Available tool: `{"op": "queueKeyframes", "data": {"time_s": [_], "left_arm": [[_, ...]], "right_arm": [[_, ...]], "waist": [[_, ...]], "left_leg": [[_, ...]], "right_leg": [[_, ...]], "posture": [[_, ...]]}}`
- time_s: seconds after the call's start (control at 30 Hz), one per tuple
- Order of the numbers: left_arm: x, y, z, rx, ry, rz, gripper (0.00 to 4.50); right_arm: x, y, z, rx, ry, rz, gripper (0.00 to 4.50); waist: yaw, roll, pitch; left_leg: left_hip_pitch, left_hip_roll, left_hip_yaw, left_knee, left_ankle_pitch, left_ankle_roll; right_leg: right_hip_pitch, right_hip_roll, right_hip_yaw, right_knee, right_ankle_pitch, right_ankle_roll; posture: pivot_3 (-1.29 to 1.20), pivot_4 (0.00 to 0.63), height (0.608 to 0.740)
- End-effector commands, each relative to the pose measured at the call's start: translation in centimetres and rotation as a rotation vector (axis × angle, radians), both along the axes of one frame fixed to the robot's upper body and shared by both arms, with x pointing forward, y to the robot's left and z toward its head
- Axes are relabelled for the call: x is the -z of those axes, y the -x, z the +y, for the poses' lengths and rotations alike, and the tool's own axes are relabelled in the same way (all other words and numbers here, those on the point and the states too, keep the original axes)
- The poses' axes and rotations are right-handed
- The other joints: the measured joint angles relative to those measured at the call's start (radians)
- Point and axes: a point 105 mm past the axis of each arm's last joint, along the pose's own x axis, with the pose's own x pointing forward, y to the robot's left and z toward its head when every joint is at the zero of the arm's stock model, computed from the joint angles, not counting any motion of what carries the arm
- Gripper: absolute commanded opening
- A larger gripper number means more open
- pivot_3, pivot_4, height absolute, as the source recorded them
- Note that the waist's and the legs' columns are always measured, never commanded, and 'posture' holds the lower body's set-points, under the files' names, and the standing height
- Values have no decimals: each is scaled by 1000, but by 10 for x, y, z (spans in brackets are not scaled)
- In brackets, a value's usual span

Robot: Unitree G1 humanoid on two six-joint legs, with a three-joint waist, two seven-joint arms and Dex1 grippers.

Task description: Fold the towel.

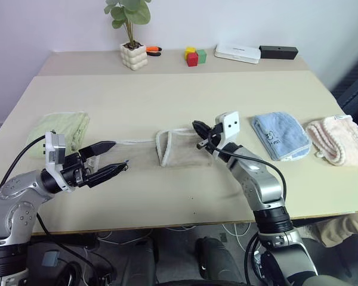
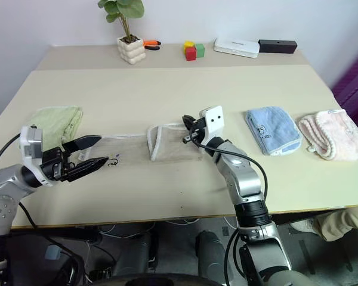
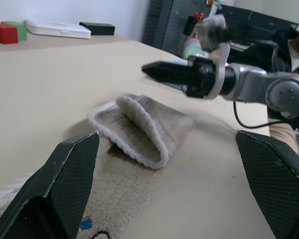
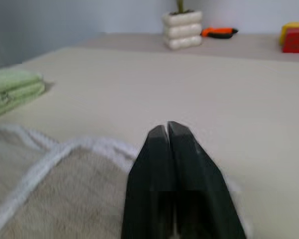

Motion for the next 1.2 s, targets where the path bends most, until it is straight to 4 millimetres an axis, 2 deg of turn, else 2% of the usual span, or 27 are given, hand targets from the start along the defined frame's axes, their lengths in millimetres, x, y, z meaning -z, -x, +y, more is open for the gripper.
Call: {"op": "queueKeyframes", "data": {"time_s": [0.03, 0.1, 0.27, 0.47, 0.6, 0.67, 0.77, 0.9, 1.03, 1.13, 1.2], "left_arm": [[-9, 2, 1, -2, -8, -44, 4500], [-10, 2, 1, -3, -5, -46, 4500], [-11, 2, 1, -2, -5, -42, 4500], [-10, 1, -1, -7, -7, -43, 4500], [-9, 2, -2, -7, 0, -37, 4500], [-9, 3, -3, -6, 2, -33, 4500], [-9, 3, -3, -9, 3, -33, 4500], [-8, 3, -3, -22, -5, -34, 4500], [-8, 3, -2, -34, -8, -35, 4500], [-7, 1, 0, -60, 12, -18, 4500], [-8, 1, 0, -69, 32, -11, 4500]], "right_arm": [[3, 6, 17, -47, -7, -38, 64], [12, 8, 23, -65, -2, -25, 64], [22, 5, 40, -99, -3, -19, 64], [52, 1, 50, -86, -17, 64, 64], [70, 6, 53, -104, 37, 100, 64], [81, 12, 55, -139, 122, 92, 64], [85, 14, 56, -159, 183, 81, 64], [66, 13, 58, -215, 355, -96, 64], [35, 8, 53, -247, 454, -253, 64], [-11, -1, 43, -214, 330, -270, 64], [-28, -3, 38, -202, 298, -281, 64]], "waist": [[-4, 0, 0], [-4, 0, 0], [-4, 0, 0], [-5, 0, 0], [-5, -1, -1], [-5, -2, -1], [-5, -2, -2], [-5, -2, -2], [-3, -2, -2], [-4, -2, -1], [-4, -2, -1]], "left_leg": [[0, 0, 0, 0, 0, 0], [0, 0, 0, 0, 0, 0], [0, 0, 0, 0, 0, 0], [0, 0, 0, 0, 0, 0], [1, 0, 0, 0, 0, 0], [1, 0, 0, 0, 0, 0], [2, 0, 0, 0, 0, 0], [3, 0, 0, -1, 0, 0], [2, 0, 0, 0, 0, 0], [2, 0, 0, 0, 0, 0], [2, 0, 0, 0, 0, 0]], "right_leg": [[0, 0, 0, 0, 0, 0], [0, 0, 0, 0, 0, 0], [0, 0, 0, 0, 0, 0], [0, 0, 0, 0, 0, 0], [1, 0, 0, 1, 0, 0], [1, 0, 0, 1, 0, 0], [2, 0, 0, 1, 0, 0], [2, 0, 0, 1, 0, 0], [2, 0, 0, 1, 0, 0], [2, -1, 0, 1, 0, 0], [1, 0, 0, 1, 0, 0]], "posture": [[0, 150, 740], [0, 150, 740], [0, 150, 740], [0, 150, 740], [0, 150, 740], [0, 150, 740], [0, 150, 740], [0, 150, 740], [0, 150, 740], [0, 150, 740], [0, 150, 740]]}}
